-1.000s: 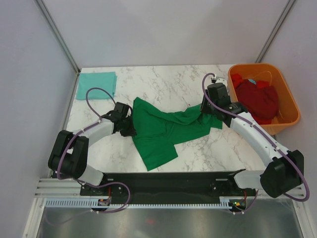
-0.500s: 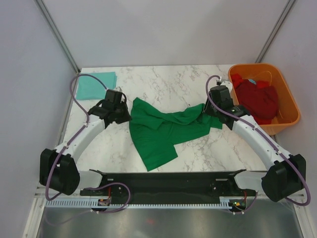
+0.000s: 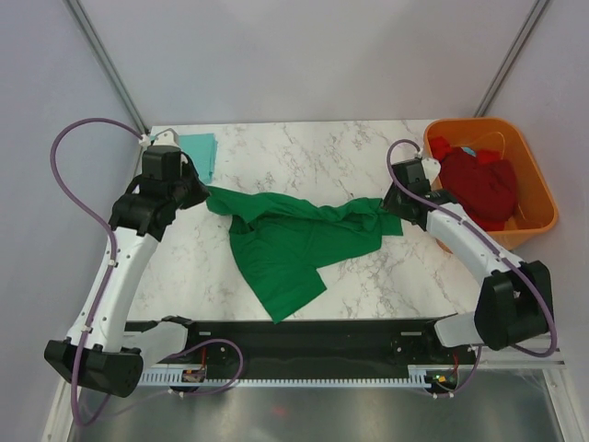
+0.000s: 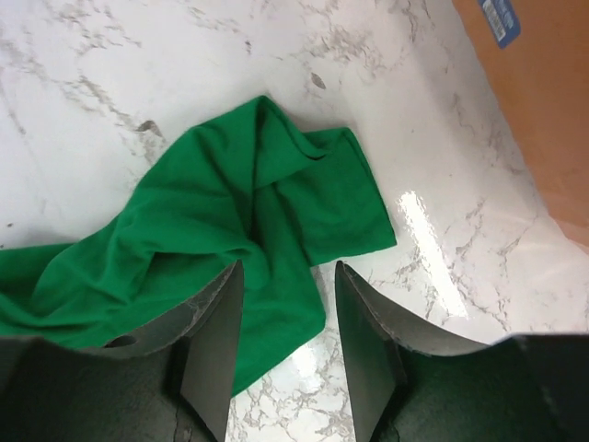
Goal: Fold and stack the t-shirts
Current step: Flatten the tshirt out
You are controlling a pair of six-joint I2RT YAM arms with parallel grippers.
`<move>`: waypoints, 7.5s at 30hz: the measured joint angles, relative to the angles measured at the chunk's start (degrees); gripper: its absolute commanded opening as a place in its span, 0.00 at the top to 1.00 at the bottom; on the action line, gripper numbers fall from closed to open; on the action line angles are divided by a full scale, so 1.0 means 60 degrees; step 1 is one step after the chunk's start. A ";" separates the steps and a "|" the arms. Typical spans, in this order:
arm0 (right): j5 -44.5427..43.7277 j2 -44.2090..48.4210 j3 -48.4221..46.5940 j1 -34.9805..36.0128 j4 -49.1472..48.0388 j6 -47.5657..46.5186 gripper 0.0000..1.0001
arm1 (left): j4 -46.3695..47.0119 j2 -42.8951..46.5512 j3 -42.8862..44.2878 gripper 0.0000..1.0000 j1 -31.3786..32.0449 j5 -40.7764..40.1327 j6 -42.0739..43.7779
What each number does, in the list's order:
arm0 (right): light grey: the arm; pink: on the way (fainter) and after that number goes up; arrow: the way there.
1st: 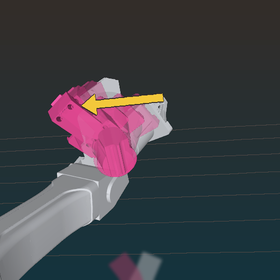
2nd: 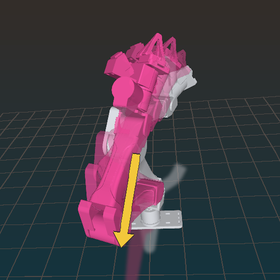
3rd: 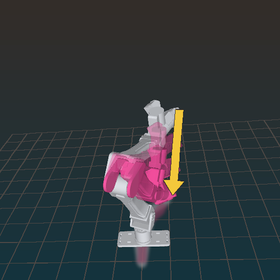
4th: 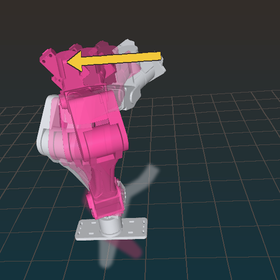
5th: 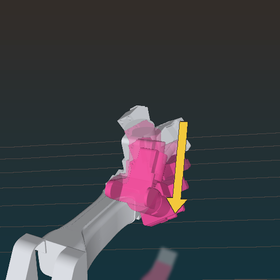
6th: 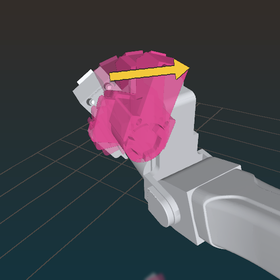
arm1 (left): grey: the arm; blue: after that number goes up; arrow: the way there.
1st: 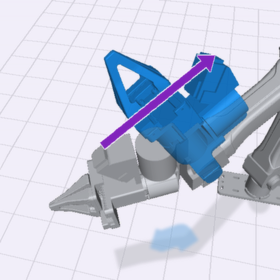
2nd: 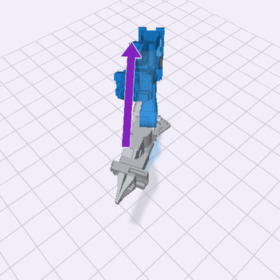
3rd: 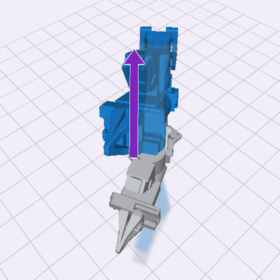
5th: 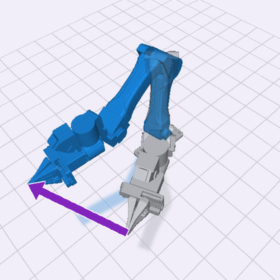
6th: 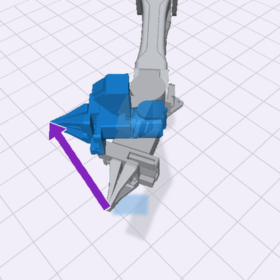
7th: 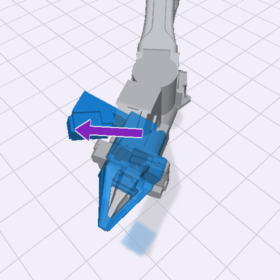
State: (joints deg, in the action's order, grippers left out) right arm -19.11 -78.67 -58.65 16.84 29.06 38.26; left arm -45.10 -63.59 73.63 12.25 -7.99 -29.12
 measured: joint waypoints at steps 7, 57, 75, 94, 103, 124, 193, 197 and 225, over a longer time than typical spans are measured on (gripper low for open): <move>0.0011 -0.2007 -0.0627 -0.0149 -0.0091 0.0863 0.53 | -0.0423 0.0004 0.0000 0.98 -0.0259 -0.0073 0.0208; -0.0907 0.0543 0.0313 -0.1031 0.1450 -0.1206 1.00 | -0.0976 -0.0025 -0.0357 0.98 -0.0532 -0.0029 0.0980; 0.0091 -0.5461 -0.4688 -0.1035 0.0346 -0.2204 0.59 | -0.0448 -0.1985 0.0761 0.98 -0.1439 0.0430 0.1129; 0.2616 -0.2652 -0.0412 -0.0994 -0.0401 -0.1337 0.65 | -0.0036 -0.2073 0.0317 0.98 -0.1439 0.1155 0.1129; 0.2608 -0.2444 0.1045 -0.0994 -0.1002 -0.1304 0.70 | -0.0022 -0.2051 0.0186 0.98 -0.1439 0.1173 0.1129; 0.2871 -0.1311 0.1362 -0.0994 -0.1807 0.0051 0.60 | 0.0044 -0.2018 0.0160 0.98 -0.1439 0.1370 0.1129; 0.1949 -0.0306 0.2670 -0.0925 -0.1290 0.1745 0.57 | 0.0787 -0.2138 -0.0965 0.98 -0.1439 0.2863 0.1118; 0.1880 -0.0605 0.2736 -0.0933 -0.1752 0.1945 0.58 | 0.0834 -0.2065 -0.1005 0.98 -0.1439 0.2878 0.1118; 0.1082 0.0586 -0.1290 -0.0914 0.0747 0.1009 1.00 | 0.0725 -0.1785 0.0903 0.98 -0.1439 0.2867 0.0430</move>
State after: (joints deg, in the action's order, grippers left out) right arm -12.62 -75.16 -66.39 11.35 33.54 44.31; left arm -40.75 -74.30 79.05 3.62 9.21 -26.55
